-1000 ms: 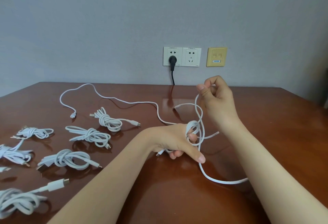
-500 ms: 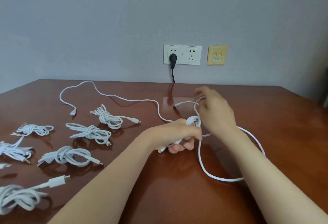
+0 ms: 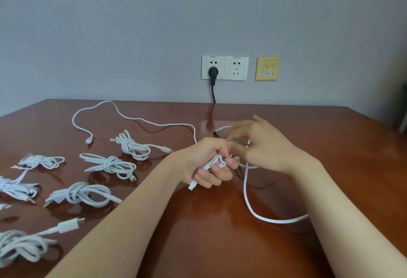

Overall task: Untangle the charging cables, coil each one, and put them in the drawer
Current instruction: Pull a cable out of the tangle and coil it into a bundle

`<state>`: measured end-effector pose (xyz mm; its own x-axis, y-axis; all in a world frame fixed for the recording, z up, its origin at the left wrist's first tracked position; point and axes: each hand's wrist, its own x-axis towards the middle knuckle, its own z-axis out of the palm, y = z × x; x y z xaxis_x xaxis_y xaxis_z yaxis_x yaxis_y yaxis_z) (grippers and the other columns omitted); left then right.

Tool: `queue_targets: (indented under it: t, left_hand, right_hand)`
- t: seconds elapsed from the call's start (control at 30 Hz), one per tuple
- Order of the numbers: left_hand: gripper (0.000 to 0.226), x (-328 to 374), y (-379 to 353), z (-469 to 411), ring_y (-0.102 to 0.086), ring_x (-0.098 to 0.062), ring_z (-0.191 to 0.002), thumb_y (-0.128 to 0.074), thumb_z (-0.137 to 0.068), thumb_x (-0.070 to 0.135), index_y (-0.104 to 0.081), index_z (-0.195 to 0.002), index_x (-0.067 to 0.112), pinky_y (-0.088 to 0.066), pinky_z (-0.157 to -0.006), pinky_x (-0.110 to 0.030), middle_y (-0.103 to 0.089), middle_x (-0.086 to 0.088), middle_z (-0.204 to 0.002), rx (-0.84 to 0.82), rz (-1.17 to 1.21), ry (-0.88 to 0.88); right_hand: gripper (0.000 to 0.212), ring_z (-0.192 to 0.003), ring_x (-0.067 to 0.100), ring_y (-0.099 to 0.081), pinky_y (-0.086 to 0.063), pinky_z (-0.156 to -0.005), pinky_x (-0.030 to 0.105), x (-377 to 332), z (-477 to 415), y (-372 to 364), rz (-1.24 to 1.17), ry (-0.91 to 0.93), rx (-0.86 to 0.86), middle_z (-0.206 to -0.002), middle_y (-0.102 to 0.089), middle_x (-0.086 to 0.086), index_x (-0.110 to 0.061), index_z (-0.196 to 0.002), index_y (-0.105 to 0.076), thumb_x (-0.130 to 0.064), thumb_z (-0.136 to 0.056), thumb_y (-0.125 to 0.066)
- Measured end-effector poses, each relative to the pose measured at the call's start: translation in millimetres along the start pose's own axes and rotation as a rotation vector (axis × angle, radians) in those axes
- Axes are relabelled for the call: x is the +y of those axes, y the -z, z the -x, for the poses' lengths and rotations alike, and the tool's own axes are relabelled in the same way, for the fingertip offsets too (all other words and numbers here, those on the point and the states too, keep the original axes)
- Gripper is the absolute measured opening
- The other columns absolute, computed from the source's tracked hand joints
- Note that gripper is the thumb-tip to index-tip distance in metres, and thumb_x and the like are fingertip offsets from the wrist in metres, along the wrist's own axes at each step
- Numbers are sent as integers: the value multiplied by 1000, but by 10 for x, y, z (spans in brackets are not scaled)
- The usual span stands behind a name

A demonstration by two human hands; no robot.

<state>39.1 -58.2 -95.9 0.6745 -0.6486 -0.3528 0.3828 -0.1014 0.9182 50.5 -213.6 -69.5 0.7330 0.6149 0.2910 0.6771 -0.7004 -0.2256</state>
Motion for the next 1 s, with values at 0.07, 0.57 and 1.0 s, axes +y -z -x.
queue_targets:
  t: [0.07, 0.57, 1.0]
  left_hand:
    - [14, 21, -14, 1, -22, -2, -23, -33, -72, 16, -41, -60, 16, -17, -28, -6, -32, 3, -42, -1, -8, 1]
    - [50, 51, 52, 140, -32, -4, -43, -32, -83, 51, -58, -102, 13, -29, -41, -15, -43, 6, -59, 30, -171, -89]
    - [30, -41, -139, -94, -35, 0, -39, -31, -102, 31, -43, -75, 24, -30, -45, -13, -39, 5, -60, 592, -827, -262]
  right_hand:
    - [19, -76, 8, -54, -35, -95, 32, -3, 4, -1, -69, -31, 12, -72, -62, -9, -29, -72, -63, -21, -87, -54]
    - [34, -55, 12, -39, -33, -59, 32, 117, -14, -78, -235, -125, 239, -49, -43, -7, -24, -60, -43, -21, -93, -49]
    - [33, -65, 13, -45, -38, -65, 35, 163, -4, -109, -229, -182, 128, -65, -50, -8, -27, -63, -42, -22, -96, -44]
